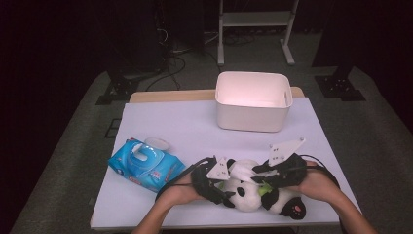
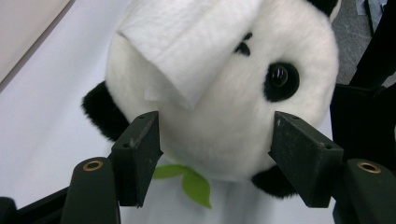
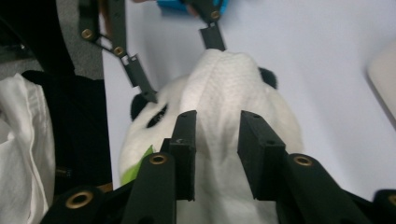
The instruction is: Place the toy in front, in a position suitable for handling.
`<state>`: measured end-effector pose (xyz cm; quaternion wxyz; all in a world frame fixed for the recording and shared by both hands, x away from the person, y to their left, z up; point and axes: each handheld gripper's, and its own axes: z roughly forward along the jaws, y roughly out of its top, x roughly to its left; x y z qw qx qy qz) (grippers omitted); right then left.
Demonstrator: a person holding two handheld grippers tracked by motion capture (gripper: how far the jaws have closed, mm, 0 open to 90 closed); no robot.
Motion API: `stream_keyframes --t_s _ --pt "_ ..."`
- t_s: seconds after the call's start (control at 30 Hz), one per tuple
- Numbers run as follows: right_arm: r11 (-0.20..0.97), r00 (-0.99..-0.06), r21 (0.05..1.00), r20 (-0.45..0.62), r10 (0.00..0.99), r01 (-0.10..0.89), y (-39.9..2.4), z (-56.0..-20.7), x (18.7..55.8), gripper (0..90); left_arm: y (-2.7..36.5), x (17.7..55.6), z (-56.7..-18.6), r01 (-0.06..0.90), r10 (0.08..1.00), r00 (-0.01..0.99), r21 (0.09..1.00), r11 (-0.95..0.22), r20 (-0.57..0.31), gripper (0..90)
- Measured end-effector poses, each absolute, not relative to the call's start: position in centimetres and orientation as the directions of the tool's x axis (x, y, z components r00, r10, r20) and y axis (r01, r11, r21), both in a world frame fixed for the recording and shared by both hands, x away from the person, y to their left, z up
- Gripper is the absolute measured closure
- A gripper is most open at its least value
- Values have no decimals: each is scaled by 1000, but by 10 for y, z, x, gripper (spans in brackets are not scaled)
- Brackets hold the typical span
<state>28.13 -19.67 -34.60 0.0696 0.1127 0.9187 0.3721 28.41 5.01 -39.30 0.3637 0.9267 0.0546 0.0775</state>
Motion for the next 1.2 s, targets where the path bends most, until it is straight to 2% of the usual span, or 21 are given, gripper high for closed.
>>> stream_keyframes --t_s 0.07,0.17,0.3,0.43,0.63,0.73,0.87,1.07,1.13,1.2 --pt "705 -966 692 -40 254 157 -192 -348 281 708 49 284 -396 39 147 984 676 -736 103 339" --pt "740 -968 658 -68 242 139 -191 -351 281 805 39 282 -404 28 148 982 679 -734 118 361" --pt "756 -964 641 -97 249 132 -200 -352 283 860 34 283 -403 35 158 981 694 -719 113 379" --pt "736 -961 659 -70 267 156 -208 -353 284 872 35 283 -403 23 144 983 692 -721 117 383" --pt "736 -965 667 -102 241 113 -194 -350 274 872 36 284 -404 37 156 982 696 -717 109 389" --pt "716 -973 690 -80 218 104 -186 -350 272 872 36 285 -404 46 166 981 700 -713 104 390" --pt "745 -973 664 -125 194 63 -178 -353 265 874 38 286 -405 51 170 981 707 -705 99 386" --pt "754 -970 649 -107 217 96 -199 -353 260 876 47 288 -401 61 176 980 710 -701 90 362" --pt "754 -971 650 -107 212 93 -199 -353 258 875 47 289 -404 74 176 982 711 -699 70 365" --pt "760 -973 645 -117 197 76 -192 -355 255 875 44 288 -407 56 165 982 701 -711 89 375"
